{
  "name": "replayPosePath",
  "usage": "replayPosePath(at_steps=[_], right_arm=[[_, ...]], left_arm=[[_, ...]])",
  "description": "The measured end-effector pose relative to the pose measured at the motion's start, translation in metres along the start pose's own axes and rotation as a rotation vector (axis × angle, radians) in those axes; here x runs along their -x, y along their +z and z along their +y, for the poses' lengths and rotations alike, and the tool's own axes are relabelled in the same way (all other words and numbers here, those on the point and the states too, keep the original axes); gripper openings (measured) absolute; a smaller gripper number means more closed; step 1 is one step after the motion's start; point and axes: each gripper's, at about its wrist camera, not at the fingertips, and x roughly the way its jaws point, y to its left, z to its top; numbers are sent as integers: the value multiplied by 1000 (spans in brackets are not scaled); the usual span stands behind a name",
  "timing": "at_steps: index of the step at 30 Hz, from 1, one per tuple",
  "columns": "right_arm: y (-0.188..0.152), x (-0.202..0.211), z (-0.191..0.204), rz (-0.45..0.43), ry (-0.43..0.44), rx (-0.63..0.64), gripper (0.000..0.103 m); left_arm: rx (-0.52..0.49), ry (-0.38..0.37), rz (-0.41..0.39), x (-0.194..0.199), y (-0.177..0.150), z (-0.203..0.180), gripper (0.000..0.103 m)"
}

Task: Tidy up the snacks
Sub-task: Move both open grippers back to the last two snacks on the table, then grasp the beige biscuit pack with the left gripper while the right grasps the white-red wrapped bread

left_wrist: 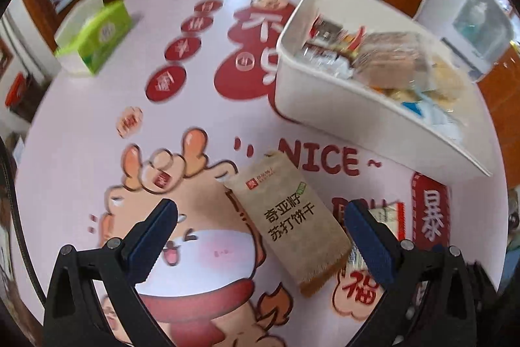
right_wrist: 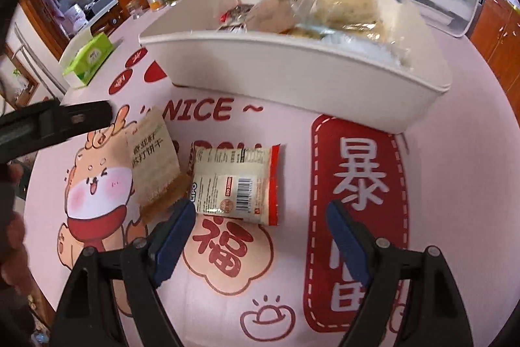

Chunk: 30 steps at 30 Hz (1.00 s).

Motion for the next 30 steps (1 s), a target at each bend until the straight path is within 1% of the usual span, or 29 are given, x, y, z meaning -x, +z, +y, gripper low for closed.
replayPosePath(at_steps=[6,8,11,12,14,18,20,25,30], right_arm=[[-4,-20,8,33,40,32,83],[-3,-25,10,42,46,36,83],[-2,-33,13,56,54,41,83],[-1,-34,14,59,56,43,83],[0,-37,17,52,51,58,87],[3,-42,24,45,43,80,91],[4,-44,29,37,20,102,92],[4,-50,45,17,-38,173,93],[4,-51,47,-6,-39,181,92]], left_arm=[[28,43,68,-42,-1,-6,102],[26,55,82,-49,-3,-7,102],[35,52,79,-51,-5,-2,102],[36,62,78,-51,-6,1,102],[34,88,87,-54,-8,6,102],[72,57,102,-54,-16,23,103],[78,54,101,-53,-20,29,103],[75,43,108,-49,-28,42,103],[93,19,127,-47,-37,61,103]])
